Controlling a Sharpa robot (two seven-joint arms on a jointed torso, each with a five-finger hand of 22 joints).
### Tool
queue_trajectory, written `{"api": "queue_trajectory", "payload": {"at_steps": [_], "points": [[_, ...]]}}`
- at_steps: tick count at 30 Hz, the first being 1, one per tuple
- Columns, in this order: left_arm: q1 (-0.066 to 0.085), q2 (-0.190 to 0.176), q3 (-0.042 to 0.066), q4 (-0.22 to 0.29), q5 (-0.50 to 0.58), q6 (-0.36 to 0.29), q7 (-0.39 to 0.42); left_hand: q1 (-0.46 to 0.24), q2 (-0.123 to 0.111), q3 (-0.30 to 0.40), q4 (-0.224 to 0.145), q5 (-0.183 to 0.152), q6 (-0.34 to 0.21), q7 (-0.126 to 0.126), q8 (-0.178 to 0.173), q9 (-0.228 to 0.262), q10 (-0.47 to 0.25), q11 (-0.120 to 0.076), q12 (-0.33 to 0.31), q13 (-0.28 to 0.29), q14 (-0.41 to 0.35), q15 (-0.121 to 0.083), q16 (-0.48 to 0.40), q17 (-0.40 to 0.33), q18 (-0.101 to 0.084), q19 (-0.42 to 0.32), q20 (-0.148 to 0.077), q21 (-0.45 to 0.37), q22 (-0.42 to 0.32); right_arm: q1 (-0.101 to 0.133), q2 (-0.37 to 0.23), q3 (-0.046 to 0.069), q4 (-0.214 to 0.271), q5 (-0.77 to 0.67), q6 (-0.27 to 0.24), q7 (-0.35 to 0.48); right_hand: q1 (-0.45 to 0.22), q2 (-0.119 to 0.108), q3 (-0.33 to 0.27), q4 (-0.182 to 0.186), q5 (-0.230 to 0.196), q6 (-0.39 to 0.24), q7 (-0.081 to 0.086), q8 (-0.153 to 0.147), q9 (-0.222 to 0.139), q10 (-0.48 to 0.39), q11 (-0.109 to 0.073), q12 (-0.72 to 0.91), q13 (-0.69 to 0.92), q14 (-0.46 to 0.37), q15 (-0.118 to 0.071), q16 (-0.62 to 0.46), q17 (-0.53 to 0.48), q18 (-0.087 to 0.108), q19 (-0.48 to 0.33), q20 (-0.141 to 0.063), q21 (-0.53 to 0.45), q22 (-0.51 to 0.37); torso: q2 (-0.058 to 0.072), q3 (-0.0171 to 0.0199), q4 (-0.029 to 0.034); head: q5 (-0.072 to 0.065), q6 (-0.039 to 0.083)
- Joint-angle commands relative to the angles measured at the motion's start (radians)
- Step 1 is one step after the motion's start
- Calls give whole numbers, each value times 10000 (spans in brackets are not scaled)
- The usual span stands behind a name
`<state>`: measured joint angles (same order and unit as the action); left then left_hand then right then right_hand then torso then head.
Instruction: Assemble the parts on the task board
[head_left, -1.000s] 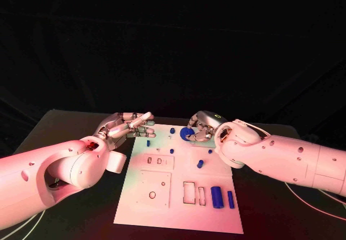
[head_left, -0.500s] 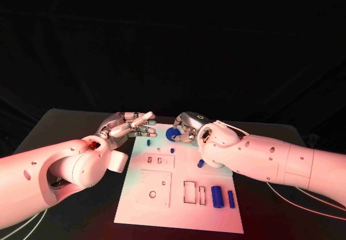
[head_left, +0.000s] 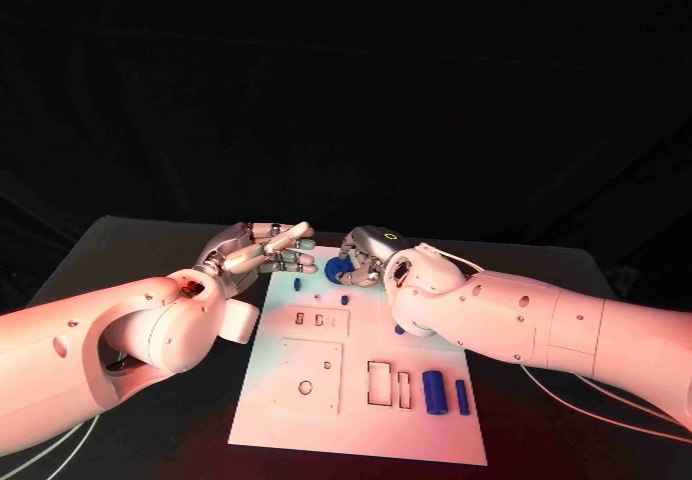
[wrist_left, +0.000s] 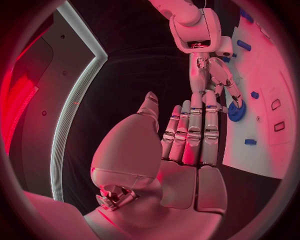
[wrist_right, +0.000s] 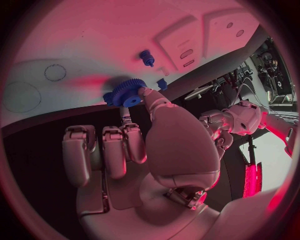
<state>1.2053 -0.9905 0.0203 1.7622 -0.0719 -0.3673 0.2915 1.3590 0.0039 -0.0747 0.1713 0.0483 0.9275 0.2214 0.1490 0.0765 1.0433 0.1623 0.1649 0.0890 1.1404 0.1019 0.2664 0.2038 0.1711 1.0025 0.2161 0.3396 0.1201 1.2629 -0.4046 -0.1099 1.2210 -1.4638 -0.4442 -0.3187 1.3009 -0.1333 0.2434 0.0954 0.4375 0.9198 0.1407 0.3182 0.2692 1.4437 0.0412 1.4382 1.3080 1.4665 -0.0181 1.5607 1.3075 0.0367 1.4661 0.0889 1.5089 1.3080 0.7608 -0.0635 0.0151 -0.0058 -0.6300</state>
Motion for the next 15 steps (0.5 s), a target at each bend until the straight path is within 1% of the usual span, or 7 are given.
{"api": "queue_trajectory", "payload": {"at_steps": [1,4,5,8,10,15], "points": [[12,30,8,15,21,193,40,-33,80,-50,-11,21,-50,15,-45,-13,-45,1,-55,-6,-48,45,-45,17,125,14,34,-50,-17,-8,100,-17,-137,-172,61,-71,-2,62,65,-12,52,303,-205,6,8,2,-15,12,1124,1023,-92,62,2547,-156,475,-54,22,1885,-2,1,2,3,14],[12,38,8,15,21,202,34,-33,80,-50,-11,21,-50,15,-45,-13,-45,1,-55,-6,-48,45,-45,17,125,14,34,-50,-17,-10,169,-32,-244,-172,114,-94,-14,51,73,-11,57,295,-199,-16,8,-8,-11,1,1114,1021,-91,59,2541,-153,467,-54,13,1875,-1,0,9,-4,10],[12,40,8,15,21,204,31,-33,80,-50,-11,21,-50,15,-45,-13,-45,1,-55,-6,-48,45,-45,17,125,14,34,-50,-17,-10,184,-36,-274,-172,131,-104,-23,44,79,-10,58,287,-194,-34,7,-11,-8,-2,1112,1021,-89,58,2540,-152,463,-54,8,1870,1,8,-3,5,1],[12,39,9,15,21,209,25,-33,80,-50,-11,21,-50,15,-45,-13,-45,1,-55,-6,-48,45,-45,17,125,14,34,-50,-17,-11,200,-46,-335,-173,163,-139,-44,28,93,-7,56,264,-181,-79,5,-26,2,-19,1096,1019,-83,55,2532,-150,456,-53,0,1862,-1,7,-1,4,-3],[12,35,9,14,21,211,21,-33,80,-50,-11,21,-50,15,-45,-13,-45,1,-55,-6,-48,45,-45,17,125,14,34,-50,-17,-11,199,-50,-364,-180,179,-163,-82,-6,114,-3,46,216,-155,-163,-1,-56,23,-49,1066,1017,-68,50,2523,-144,438,-46,-19,1841,-1,2,-14,12,-7],[12,17,9,16,21,256,-14,-44,82,-74,-13,21,-51,17,-55,-15,-49,4,-63,-5,-56,48,-54,28,125,12,38,-56,-25,-16,182,-57,-364,-204,290,-146,-164,-89,136,3,-45,111,-87,-345,-13,-104,81,-97,1021,1028,-22,72,2570,-153,460,-16,1,1874,0,5,-19,5,4]]}}
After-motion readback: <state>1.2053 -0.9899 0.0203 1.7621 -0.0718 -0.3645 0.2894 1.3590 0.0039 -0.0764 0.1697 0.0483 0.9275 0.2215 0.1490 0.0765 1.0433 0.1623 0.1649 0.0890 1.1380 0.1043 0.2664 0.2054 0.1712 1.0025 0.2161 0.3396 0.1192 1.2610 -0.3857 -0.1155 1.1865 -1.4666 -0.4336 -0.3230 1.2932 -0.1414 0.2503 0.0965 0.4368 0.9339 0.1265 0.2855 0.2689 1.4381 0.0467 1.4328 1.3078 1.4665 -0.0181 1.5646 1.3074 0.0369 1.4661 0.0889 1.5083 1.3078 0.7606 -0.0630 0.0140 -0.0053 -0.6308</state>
